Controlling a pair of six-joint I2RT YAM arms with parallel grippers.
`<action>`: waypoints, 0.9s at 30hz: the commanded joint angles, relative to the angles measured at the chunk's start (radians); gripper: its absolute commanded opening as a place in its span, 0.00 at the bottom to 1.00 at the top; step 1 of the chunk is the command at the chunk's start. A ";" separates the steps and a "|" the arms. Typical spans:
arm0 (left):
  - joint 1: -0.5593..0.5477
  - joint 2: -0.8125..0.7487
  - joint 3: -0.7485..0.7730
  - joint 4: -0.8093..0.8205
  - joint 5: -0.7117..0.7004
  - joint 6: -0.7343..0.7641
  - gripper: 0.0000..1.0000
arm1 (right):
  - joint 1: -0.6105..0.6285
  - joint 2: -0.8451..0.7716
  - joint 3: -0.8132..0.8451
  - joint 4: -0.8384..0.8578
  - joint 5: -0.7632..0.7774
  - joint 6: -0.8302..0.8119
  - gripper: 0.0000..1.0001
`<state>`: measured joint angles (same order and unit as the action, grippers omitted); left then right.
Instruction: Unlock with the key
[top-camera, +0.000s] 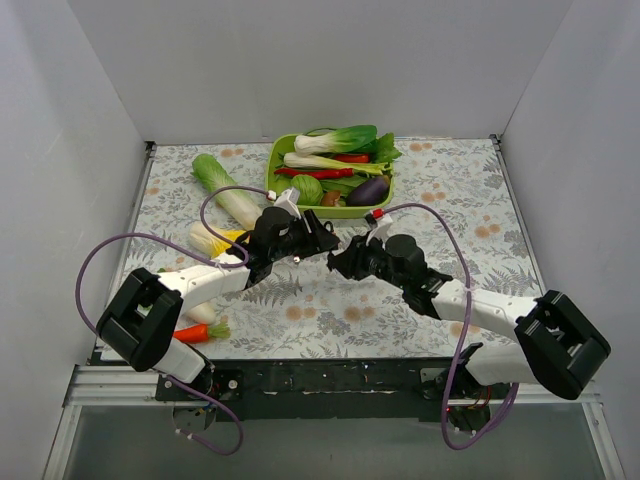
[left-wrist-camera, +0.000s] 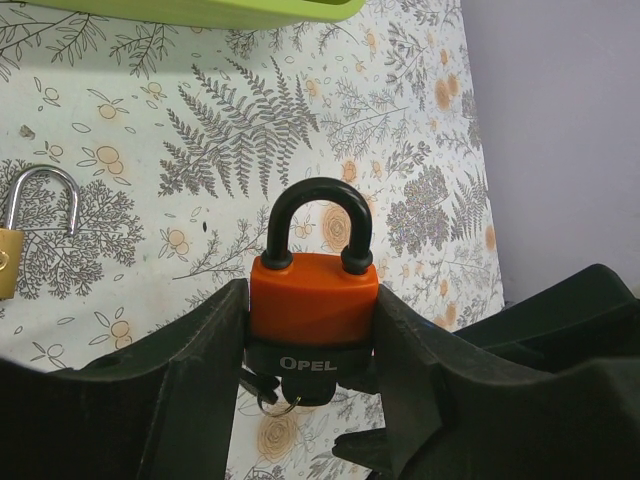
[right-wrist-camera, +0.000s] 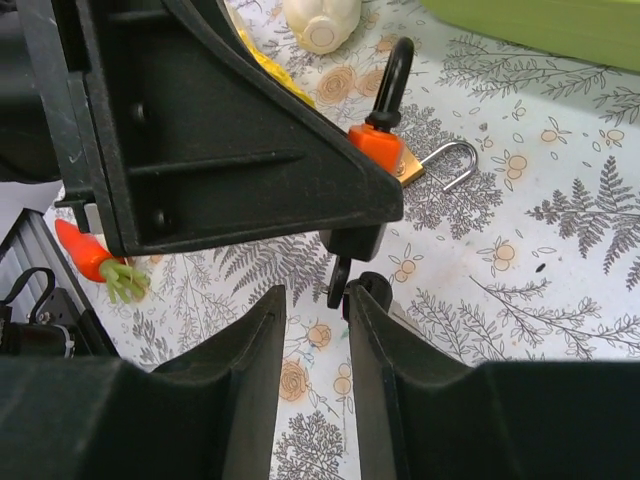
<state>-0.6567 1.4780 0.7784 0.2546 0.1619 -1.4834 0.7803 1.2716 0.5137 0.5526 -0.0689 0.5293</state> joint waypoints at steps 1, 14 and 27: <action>0.000 -0.056 0.004 0.054 0.014 -0.006 0.00 | 0.014 0.025 0.065 0.053 0.046 0.006 0.36; 0.000 -0.061 0.002 0.055 0.013 -0.005 0.00 | 0.019 0.063 0.085 0.003 0.106 0.023 0.31; 0.000 -0.062 -0.001 0.057 0.011 -0.008 0.00 | 0.022 0.118 0.120 0.012 0.106 0.024 0.11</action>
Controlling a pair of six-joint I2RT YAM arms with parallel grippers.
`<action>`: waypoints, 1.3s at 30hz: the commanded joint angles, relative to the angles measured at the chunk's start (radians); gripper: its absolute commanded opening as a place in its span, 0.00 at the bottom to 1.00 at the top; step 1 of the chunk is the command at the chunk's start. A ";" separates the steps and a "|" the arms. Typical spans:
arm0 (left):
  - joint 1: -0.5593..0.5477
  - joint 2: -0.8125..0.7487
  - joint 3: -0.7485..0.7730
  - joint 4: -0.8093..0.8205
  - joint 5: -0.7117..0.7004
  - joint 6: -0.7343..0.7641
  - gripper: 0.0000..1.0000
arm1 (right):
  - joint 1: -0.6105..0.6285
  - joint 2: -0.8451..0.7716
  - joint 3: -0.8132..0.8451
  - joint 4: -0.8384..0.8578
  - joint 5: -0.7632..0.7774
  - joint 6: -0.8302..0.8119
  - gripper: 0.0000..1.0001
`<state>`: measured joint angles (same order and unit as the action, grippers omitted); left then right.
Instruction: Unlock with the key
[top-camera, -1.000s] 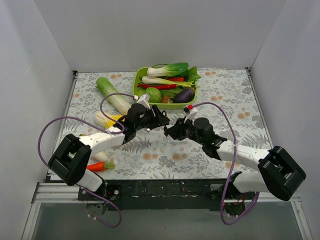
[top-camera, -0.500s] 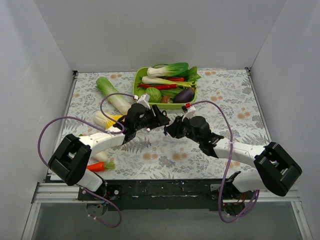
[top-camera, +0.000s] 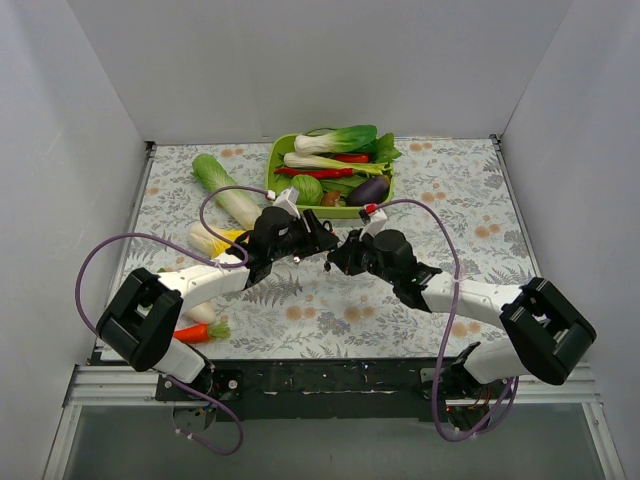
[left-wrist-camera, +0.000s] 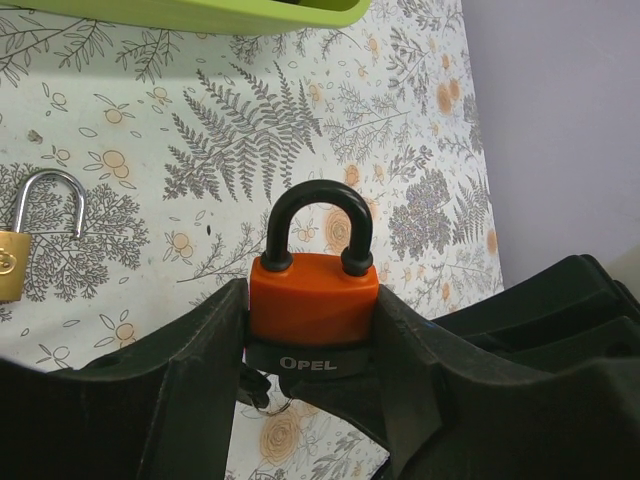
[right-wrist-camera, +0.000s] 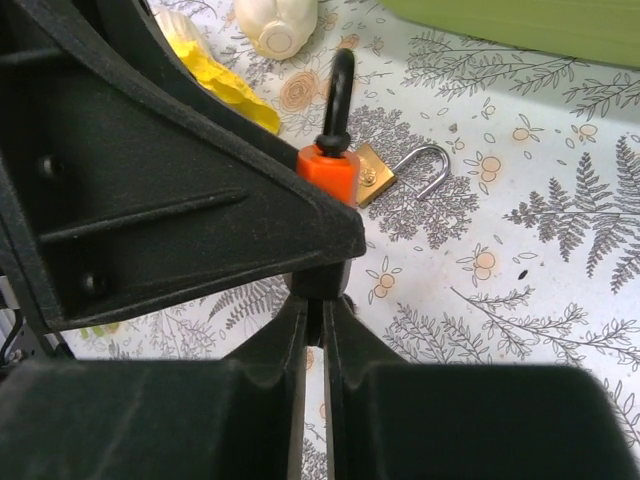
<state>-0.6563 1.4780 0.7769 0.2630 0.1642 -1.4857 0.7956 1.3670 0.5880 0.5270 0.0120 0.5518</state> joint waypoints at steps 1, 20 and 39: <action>0.000 -0.062 -0.001 0.048 0.009 -0.005 0.00 | 0.007 0.026 0.047 0.037 0.029 0.002 0.07; -0.014 -0.079 -0.051 0.199 0.115 -0.001 0.00 | -0.012 -0.071 -0.027 0.266 0.053 0.023 0.01; -0.014 -0.162 -0.081 0.431 0.316 0.021 0.00 | -0.093 -0.236 -0.017 0.295 -0.164 0.122 0.01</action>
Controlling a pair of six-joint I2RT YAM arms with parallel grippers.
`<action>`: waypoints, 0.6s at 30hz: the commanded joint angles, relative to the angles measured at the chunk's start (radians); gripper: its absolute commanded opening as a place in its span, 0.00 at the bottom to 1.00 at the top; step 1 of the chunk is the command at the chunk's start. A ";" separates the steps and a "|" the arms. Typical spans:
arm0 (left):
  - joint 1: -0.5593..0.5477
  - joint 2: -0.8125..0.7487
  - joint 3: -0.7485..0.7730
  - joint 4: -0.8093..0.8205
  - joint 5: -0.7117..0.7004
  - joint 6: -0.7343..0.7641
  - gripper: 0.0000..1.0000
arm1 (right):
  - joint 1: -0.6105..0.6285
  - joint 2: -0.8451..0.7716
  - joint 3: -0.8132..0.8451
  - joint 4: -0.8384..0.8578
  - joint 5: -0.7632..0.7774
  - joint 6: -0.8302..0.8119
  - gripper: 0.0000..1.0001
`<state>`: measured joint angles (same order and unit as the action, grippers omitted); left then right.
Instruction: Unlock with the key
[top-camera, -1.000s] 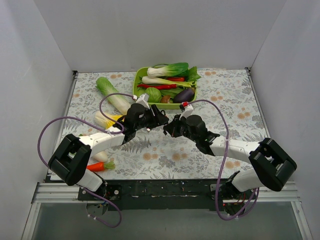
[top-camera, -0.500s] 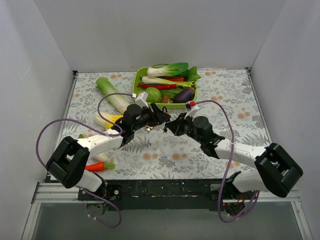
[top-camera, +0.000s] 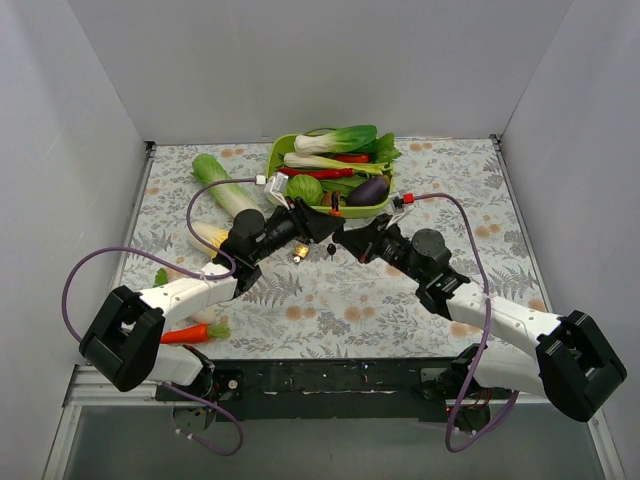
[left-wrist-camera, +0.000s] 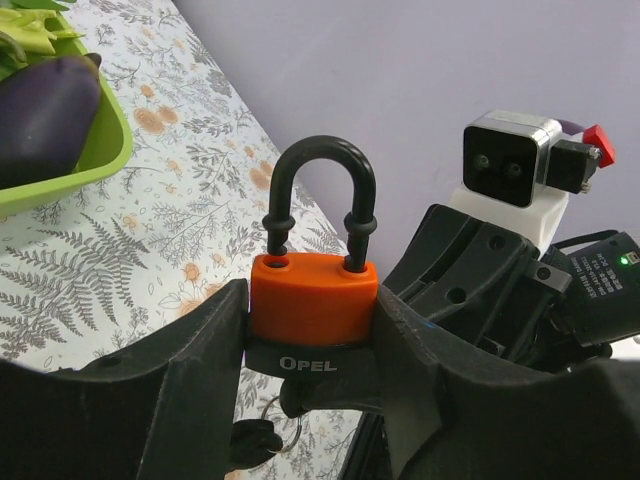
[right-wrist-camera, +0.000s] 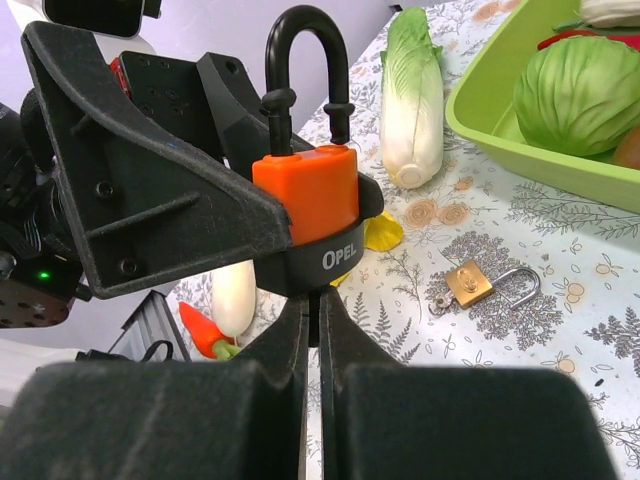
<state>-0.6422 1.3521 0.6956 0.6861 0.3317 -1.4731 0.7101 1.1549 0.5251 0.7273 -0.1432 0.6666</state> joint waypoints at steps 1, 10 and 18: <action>-0.028 -0.038 0.022 -0.020 0.129 0.022 0.00 | -0.008 -0.033 0.056 0.072 -0.007 -0.008 0.01; -0.027 -0.051 0.058 -0.099 0.124 0.125 0.00 | -0.008 -0.193 0.119 -0.212 -0.022 -0.232 0.55; -0.019 -0.002 0.139 -0.059 0.458 0.171 0.00 | -0.073 -0.414 0.237 -0.469 -0.145 -0.298 0.73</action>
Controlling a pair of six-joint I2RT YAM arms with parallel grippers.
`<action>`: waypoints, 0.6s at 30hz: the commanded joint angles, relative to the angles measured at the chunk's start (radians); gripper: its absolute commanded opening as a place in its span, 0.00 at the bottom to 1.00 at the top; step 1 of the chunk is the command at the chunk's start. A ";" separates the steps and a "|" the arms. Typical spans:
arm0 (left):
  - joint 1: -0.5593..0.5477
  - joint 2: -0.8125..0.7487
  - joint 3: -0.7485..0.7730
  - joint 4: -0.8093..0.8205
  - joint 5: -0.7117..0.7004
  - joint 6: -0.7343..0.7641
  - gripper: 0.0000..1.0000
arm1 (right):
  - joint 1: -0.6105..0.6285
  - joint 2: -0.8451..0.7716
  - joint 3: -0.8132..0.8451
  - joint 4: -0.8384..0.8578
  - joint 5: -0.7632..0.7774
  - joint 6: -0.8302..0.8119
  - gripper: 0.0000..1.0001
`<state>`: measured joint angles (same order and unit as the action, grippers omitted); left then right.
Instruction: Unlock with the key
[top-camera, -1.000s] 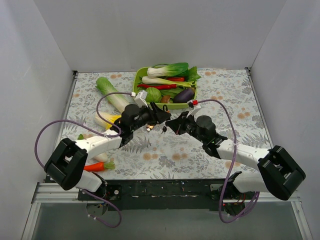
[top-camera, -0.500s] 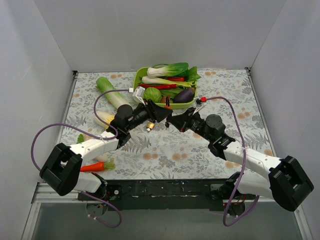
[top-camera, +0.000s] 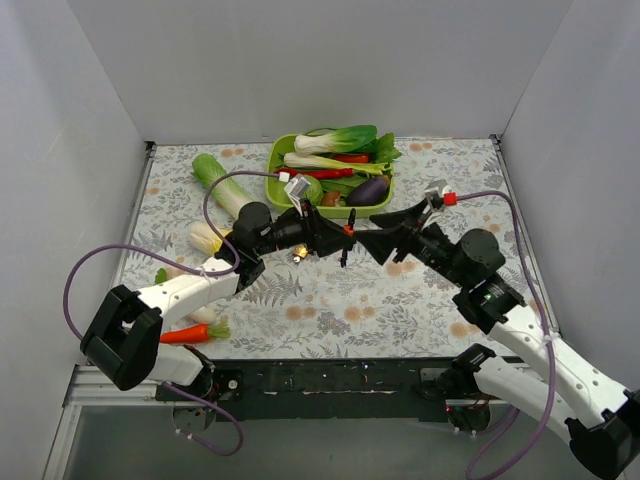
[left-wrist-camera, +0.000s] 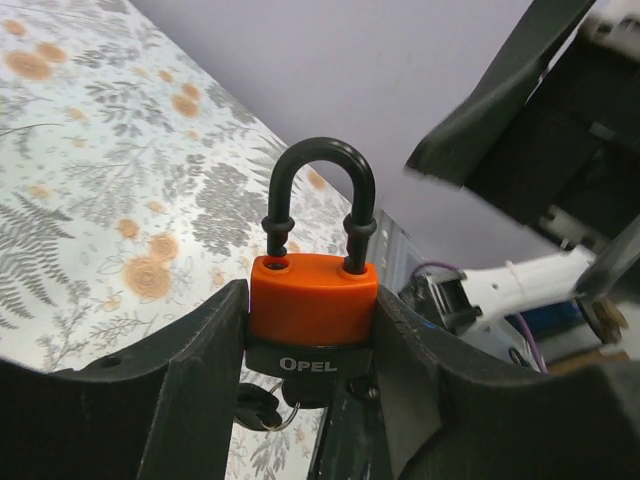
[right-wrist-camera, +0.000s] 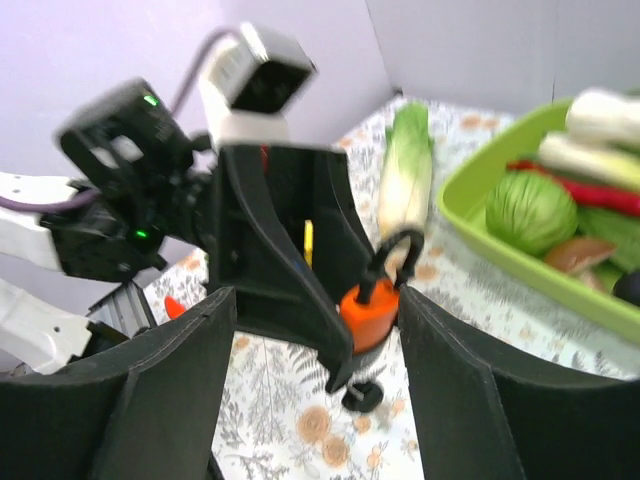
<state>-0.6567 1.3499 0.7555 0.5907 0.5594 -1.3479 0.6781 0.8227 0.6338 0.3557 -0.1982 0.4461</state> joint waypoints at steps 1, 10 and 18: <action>-0.004 0.014 0.099 0.035 0.267 0.050 0.00 | -0.051 -0.083 0.157 -0.127 -0.115 -0.090 0.73; -0.004 0.071 0.143 0.220 0.643 -0.100 0.00 | -0.089 0.015 0.403 -0.354 -0.446 -0.221 0.73; -0.004 0.095 0.140 0.388 0.711 -0.247 0.00 | -0.092 0.016 0.418 -0.455 -0.457 -0.208 0.72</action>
<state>-0.6586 1.4479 0.8577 0.8425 1.1957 -1.5066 0.5934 0.8528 1.0180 -0.0437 -0.6060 0.2531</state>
